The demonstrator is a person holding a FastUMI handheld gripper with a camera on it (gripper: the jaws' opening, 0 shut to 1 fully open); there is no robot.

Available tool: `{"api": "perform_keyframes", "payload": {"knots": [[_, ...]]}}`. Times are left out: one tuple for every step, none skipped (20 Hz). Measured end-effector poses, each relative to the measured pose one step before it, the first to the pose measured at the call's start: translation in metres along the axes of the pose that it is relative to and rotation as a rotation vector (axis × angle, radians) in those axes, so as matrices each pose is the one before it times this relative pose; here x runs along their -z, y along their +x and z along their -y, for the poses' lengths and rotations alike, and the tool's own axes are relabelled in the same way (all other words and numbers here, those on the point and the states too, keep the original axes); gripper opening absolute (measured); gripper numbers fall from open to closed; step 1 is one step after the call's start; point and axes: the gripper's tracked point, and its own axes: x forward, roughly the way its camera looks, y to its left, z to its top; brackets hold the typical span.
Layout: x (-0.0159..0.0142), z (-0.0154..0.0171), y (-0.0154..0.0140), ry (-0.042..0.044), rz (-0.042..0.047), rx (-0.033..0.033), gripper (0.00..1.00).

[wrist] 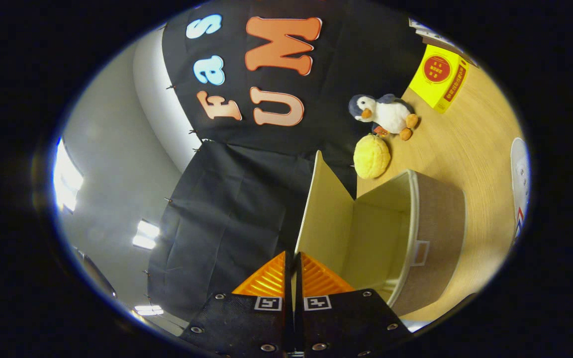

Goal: Open the storage box then place both shoes into the box .Put the left shoe in first, then the right shoe, with the right side of both shoes facing outward in a uniform manner.

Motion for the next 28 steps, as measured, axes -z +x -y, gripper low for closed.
{"api": "perform_keyframes", "payload": {"knots": [[0.0012, -0.00949, 0.01034, -0.01701, -0.00022, 0.00662, 0.02], [0.00176, -0.01005, 0.01139, -0.02122, -0.00342, 0.00352, 0.02], [0.00211, -0.01037, 0.01207, -0.02056, -0.00104, 0.00286, 0.02], [0.00341, -0.00852, 0.01335, -0.0188, -0.00353, 0.00613, 0.03], [0.00502, -0.0067, 0.01289, -0.01648, -0.0057, 0.00695, 0.03], [0.0054, -0.0075, 0.01435, -0.01782, -0.00978, 0.00674, 0.02], [0.00831, -0.00552, 0.01339, -0.01391, -0.01248, 0.00573, 0.03], [0.00753, -0.00781, 0.01478, -0.00347, -0.02043, -0.00607, 0.03], [0.01228, -0.00812, 0.01562, -0.00263, -0.03035, -0.00877, 0.03], [0.00809, -0.00431, 0.0138, -0.0128, -0.01916, 0.00671, 0.02], [0.00472, 0.00015, 0.01245, -0.02072, -0.0074, 0.02425, 0.03], [0.00423, -0.00338, 0.01244, -0.02355, -0.01028, 0.01304, 0.03], [0.00623, -0.00146, 0.01069, -0.02612, -0.00951, 0.02037, 0.05], [0.00637, -0.00138, 0.01297, -0.02659, -0.01114, 0.01987, 0.19], [0.0052, 0.00295, 0.00332, -0.02941, -0.00505, 0.02249, 0.33], [0.00246, 0.00401, 0.00485, -0.03005, 0.00392, 0.02752, 0.54], [0.00285, 0.00576, -0.00068, -0.02926, 0.00411, 0.03187, 0.75], [0.00249, 0.00729, -0.00012, -0.02477, 0.00413, 0.03242, 0.92], [-0.00293, 0.0068, -0.00404, -0.01674, 0.00911, 0.02951, 0.96], [-0.0035, 0.00915, -0.00396, -0.01552, 0.01662, 0.03306, 0.97], [-0.00507, 0.00946, -0.00484, -0.0174, 0.02139, 0.03332, 0.98], [-0.00591, 0.01256, -0.0074, -0.01676, 0.02274, 0.03893, 0.98], [-0.00465, 0.01279, -0.00866, -0.01581, 0.02331, 0.03853, 0.97], [-0.00592, 0.01492, -0.00868, -0.01683, 0.02219, 0.03988, 0.97], [-0.00381, 0.01529, -0.0092, -0.01847, 0.02263, 0.0421, 0.97], [-0.00348, 0.01816, -0.01034, -0.02053, 0.02191, 0.04502, 0.97], [-0.0045, 0.01653, -0.00988, -0.02078, 0.01969, 0.04538, 0.97], [-0.00323, 0.01861, -0.00885, -0.01614, 0.01487, 0.04282, 0.98]]}}
